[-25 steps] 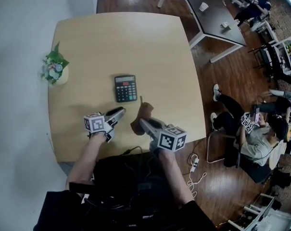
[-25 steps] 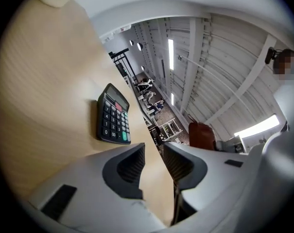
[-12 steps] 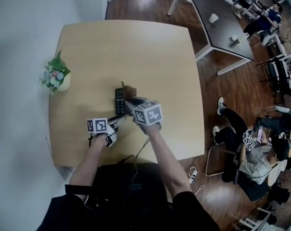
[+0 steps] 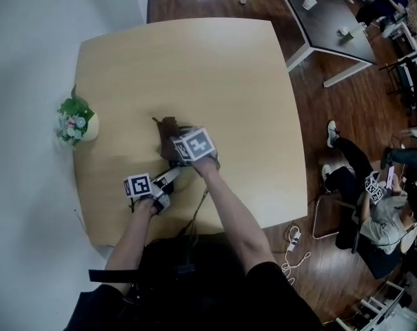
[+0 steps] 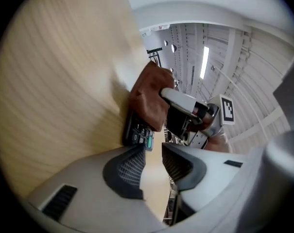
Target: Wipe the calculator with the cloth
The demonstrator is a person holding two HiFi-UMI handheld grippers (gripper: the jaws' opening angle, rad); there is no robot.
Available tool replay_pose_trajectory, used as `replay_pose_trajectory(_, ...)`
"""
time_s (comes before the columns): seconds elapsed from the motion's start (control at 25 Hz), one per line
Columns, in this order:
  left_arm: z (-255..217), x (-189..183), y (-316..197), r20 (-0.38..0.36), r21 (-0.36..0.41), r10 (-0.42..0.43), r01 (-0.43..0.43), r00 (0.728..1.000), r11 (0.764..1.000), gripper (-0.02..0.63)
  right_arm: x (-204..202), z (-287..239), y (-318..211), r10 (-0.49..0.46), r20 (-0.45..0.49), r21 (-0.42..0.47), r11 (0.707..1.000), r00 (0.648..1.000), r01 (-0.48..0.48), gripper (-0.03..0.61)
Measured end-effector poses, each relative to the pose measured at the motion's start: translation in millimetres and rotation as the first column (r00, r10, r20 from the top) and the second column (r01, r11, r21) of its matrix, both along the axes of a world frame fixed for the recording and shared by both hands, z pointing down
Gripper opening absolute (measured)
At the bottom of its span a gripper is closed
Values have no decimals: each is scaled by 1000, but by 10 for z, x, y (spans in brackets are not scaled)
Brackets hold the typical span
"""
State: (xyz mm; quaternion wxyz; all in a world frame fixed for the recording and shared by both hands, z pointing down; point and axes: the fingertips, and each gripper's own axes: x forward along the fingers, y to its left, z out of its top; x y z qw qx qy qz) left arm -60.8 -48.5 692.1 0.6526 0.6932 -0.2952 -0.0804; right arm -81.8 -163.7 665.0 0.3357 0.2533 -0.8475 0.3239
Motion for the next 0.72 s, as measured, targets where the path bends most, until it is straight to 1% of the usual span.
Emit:
replay_pose_trajectory(0.2, -1, -4, -4, -14, -11, -7, 6, 1000, 1000, 115, 705, 49, -116, 80, -95, 52, 996, 992, -75, 67)
replay_pose_trajectory(0.36, -14, 1, -11, -7, 6, -1, 1, 1000, 1000, 115, 1306, 67, -173, 178, -212, 110, 981, 961, -157, 66)
replay_pose_trajectory(0.4, -11, 3, -8, -9, 6, -1, 1, 1000, 1000, 115, 1380, 32, -169, 198, -221, 123, 977, 955, -174, 66)
replay_pose_trajectory(0.44, -4, 0, -1, -10, 2, -2, 2, 1000, 1000, 115, 1380, -30, -155, 211, -208, 129, 974, 955, -187, 66)
replay_pose_trajectory(0.48, 6, -6, 7, -12, -4, -4, 4, 1000, 1000, 115, 1295, -117, -130, 212, -172, 127, 973, 962, -191, 66)
replay_pose_trajectory(0.56, 4, -20, 4, -17, -2, -5, 5, 1000, 1000, 115, 899, -324, -48, 168, -49, 98, 982, 984, -163, 66)
replay_pose_trajectory(0.64, -23, -22, -13, -20, 15, -6, 7, 1000, 1000, 115, 352, -482, 73, 86, 89, 52, 995, 992, -91, 66)
replay_pose_trajectory(0.68, -29, -22, -14, -20, 19, -8, 8, 1000, 1000, 115, 99, -501, 137, 39, 129, 37, 998, 991, -45, 66)
replay_pose_trajectory(0.72, -23, -22, -8, -20, 16, -11, 11, 1000, 1000, 115, -105, -462, 192, -5, 138, 28, 1000, 990, 1, 66)
